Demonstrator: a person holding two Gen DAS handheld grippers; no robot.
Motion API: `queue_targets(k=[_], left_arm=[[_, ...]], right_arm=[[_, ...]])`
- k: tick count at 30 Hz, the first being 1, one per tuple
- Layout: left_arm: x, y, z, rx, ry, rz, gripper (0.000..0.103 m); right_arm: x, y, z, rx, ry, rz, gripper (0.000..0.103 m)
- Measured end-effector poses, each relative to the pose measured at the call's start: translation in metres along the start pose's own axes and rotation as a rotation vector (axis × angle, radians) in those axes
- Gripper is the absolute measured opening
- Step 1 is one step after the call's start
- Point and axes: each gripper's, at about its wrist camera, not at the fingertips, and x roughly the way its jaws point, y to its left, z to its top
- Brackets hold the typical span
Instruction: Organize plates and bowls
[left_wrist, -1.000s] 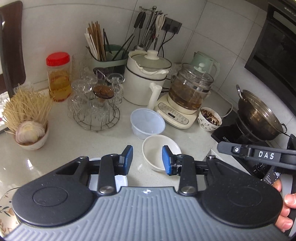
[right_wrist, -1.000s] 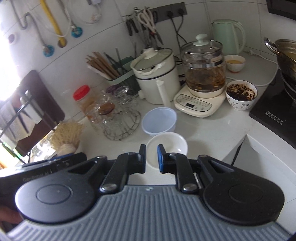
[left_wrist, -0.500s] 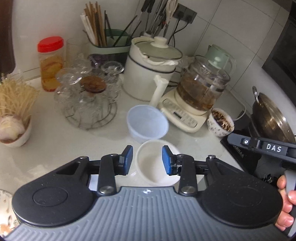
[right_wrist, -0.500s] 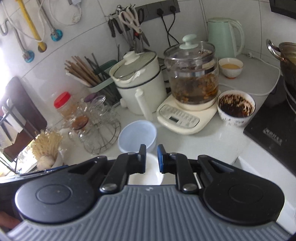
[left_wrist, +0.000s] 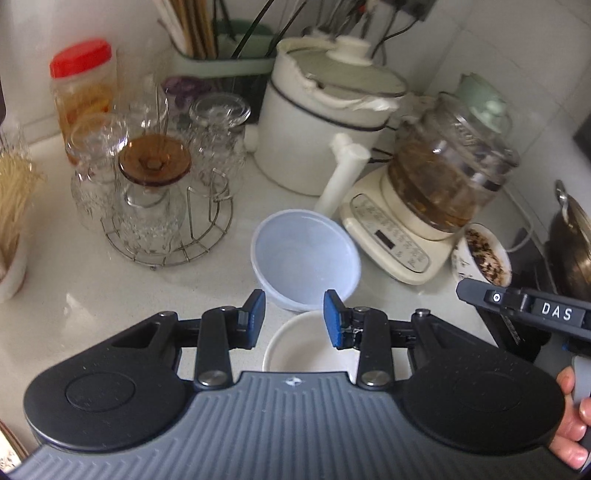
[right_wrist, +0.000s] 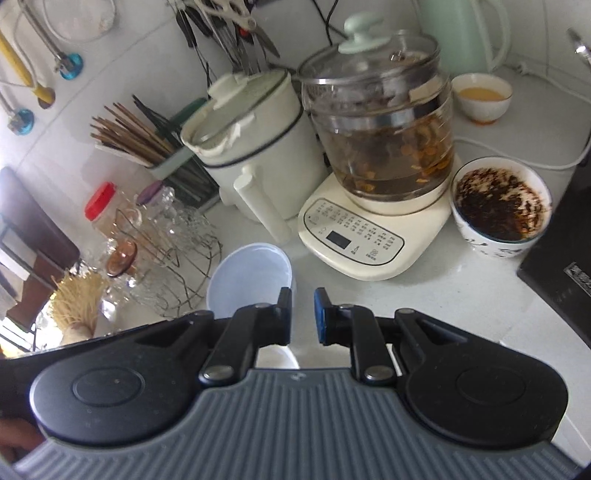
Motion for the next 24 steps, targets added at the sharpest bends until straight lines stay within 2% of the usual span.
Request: queue_targets(k=[8,10,12,13,22,24], left_arm=[[0.038,0.008,0.009,-0.074,0.068,0.051,0.04],[0.045,0.01,0.009,-0.081,0.083,0.072,0.044],[0.052,0.012,0.009,-0.087,0.098,0.081,0.045],[0.056,0.013,0.009,-0.093,0.105,0.088,0.046],[0.081,0.024,0.011,-0.143,0.125,0.136,0.046],[0.084,0.028,0.014,-0.157,0.117,0.127,0.046]], right_arm=[[0.053,-0.002,0.015,-0.025,0.127,0.053,0.017],[0.066,-0.001,0.017,-0.029,0.153,0.051,0.017],[0.079,0.0,0.018,-0.026,0.191,0.035,0.039],[0.084,0.001,0.019,-0.027,0.203,0.025,0.056],[0.123,-0.004,0.025,0.012,0.27,0.092,0.055],[0.129,-0.003,0.026,0.007,0.279,0.098,0.054]])
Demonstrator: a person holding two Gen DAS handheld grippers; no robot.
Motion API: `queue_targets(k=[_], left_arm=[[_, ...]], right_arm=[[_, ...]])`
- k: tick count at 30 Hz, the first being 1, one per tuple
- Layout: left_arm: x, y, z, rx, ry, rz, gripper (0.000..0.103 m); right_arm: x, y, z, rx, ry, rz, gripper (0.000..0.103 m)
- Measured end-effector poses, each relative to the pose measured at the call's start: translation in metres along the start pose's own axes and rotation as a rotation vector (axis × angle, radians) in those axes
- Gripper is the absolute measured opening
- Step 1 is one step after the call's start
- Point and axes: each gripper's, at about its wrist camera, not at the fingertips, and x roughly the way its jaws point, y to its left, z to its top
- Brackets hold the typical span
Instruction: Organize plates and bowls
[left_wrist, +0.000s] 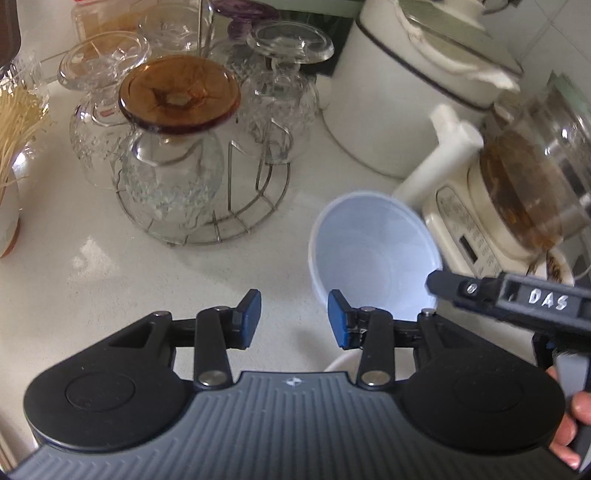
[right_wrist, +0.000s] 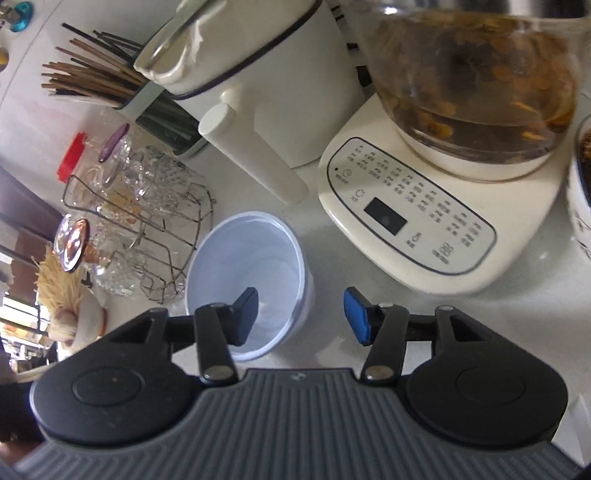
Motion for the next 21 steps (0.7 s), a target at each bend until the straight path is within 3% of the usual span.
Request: queue_targets(k=[6,9,14,21], left_arm=[[0.01,-0.002,0.008,-0.007,0.006,-0.001,0.044],[0.015,-0.005,0.01,-0.011,0.013,-0.004,0.035],[0.018,-0.009,0.008,-0.018,0.0,-0.029,0.013],[0.011,-0.012,0.006,-0.016,-0.034,-0.024,0.012]], right_arm=[[0.015,-0.001,0.008,-0.011,0.024,0.001,0.029],[0.021,-0.004,0.01,-0.015,0.036,0.004,0.02],[0.026,-0.007,0.013,-0.01,0.047,0.03,0.012],[0.028,0.001,0.016,-0.051,0.047,0.038,0.01]])
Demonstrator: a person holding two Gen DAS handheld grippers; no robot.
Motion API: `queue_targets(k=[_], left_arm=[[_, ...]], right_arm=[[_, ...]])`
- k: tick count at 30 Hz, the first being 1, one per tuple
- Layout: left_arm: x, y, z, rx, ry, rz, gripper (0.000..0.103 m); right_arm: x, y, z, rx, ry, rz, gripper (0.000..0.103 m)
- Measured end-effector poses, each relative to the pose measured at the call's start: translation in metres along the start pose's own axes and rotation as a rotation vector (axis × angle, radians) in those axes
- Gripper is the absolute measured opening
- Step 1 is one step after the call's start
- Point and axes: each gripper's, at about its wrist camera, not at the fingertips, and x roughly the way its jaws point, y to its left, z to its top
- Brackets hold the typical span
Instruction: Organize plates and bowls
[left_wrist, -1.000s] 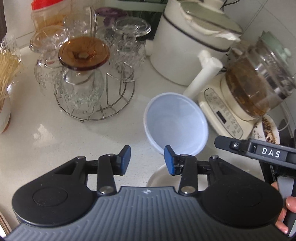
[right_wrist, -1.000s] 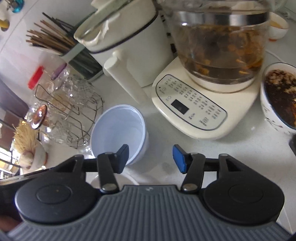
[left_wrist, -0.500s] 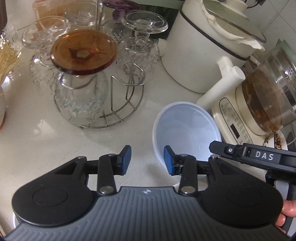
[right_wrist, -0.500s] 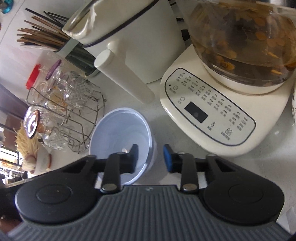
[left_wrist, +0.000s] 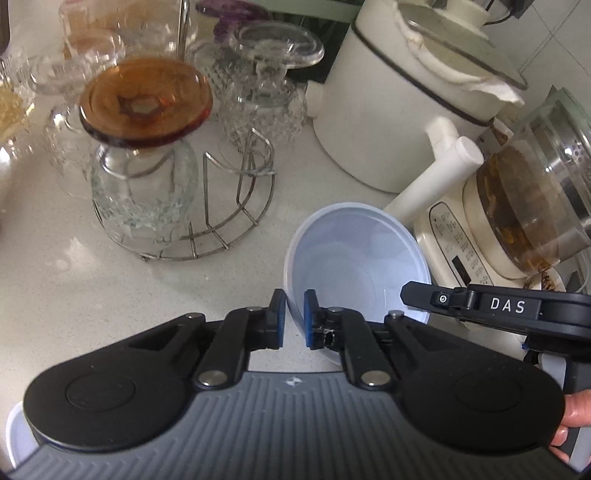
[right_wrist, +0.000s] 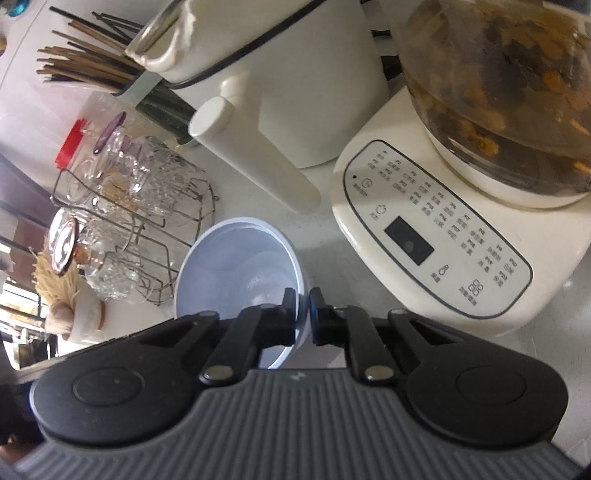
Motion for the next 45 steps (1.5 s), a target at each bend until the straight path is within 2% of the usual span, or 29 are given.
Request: queue_targets(k=[8,17,26,31,39,45], left_arm=[[-0.034,0.001,0.002,-0.007,-0.061,-0.021,0.012],[-0.082,0.01,-0.003,-0.013,-0.118,-0.063,0.012],[-0.137,0.031,-0.013,-0.02,-0.193,-0.081,0.012],[-0.162,0.051,-0.022,-0.041,-0.233,-0.073,0.012],[-0.19,0.095,-0.042,-0.1,-0.262,-0.047,0.012],[-0.196,0.131,-0.065,-0.144,-0.221,-0.026,0.012]], right_arm=[[-0.017,0.017,0.0,-0.032,-0.042,0.016,0.01],[-0.056,0.032,-0.01,-0.061,-0.087,0.037,0.01],[-0.08,0.07,-0.025,-0.09,-0.14,0.095,0.01],[-0.084,0.099,-0.032,-0.151,-0.153,0.11,0.01],[-0.076,0.141,-0.053,-0.237,-0.123,0.134,0.01],[-0.058,0.164,-0.08,-0.281,-0.061,0.124,0.011]])
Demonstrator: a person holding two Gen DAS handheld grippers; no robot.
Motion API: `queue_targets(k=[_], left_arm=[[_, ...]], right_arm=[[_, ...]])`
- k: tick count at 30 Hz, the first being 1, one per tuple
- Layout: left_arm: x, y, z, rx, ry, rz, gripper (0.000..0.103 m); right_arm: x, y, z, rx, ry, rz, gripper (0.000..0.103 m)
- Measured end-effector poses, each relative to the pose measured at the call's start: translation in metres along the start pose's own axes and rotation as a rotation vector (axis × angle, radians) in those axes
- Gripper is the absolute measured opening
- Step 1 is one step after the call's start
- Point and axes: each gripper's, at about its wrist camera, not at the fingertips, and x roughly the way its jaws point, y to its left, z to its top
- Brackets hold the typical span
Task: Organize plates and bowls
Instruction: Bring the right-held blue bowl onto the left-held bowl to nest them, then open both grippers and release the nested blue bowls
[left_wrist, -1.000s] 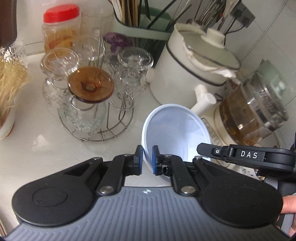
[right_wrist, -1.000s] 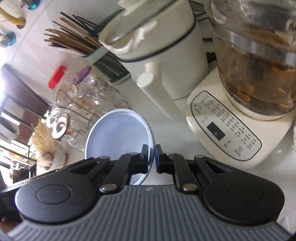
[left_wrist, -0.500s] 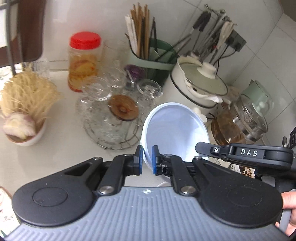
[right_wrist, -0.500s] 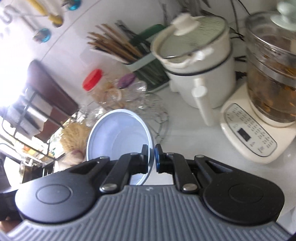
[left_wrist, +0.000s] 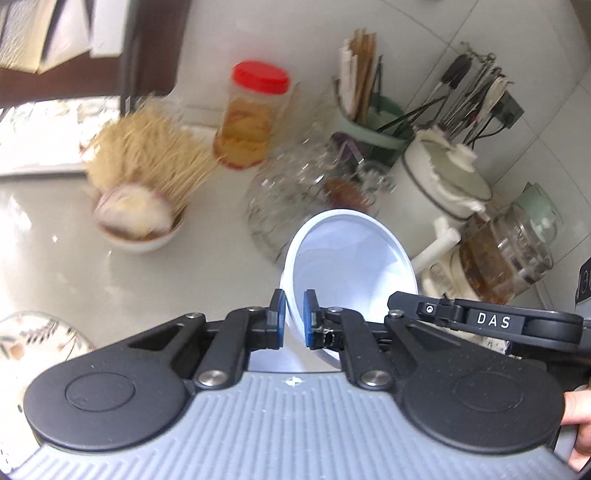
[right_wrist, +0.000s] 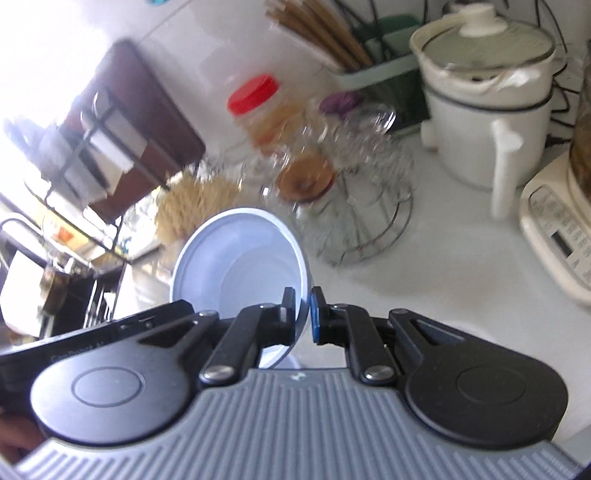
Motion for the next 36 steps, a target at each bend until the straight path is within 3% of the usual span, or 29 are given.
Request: queue_targets(k=[12,22,36], left_arm=[[0.008,0.051,-0.039,-0.038,0.124,0.056,0.012],[0.022,0.055,-0.05,-0.008,0.21,0.09,0.012],[0.018,0.05,-0.051,0.003,0.236,0.088,0.012]], right_arm=[[0.038,0.026,-0.046,-0.045,0.118,-0.028,0.012],[0.051,0.025,-0.061,-0.026,0.173,-0.06,0.012],[0.049,0.023,-0.065,-0.003,0.186,-0.065,0.013]])
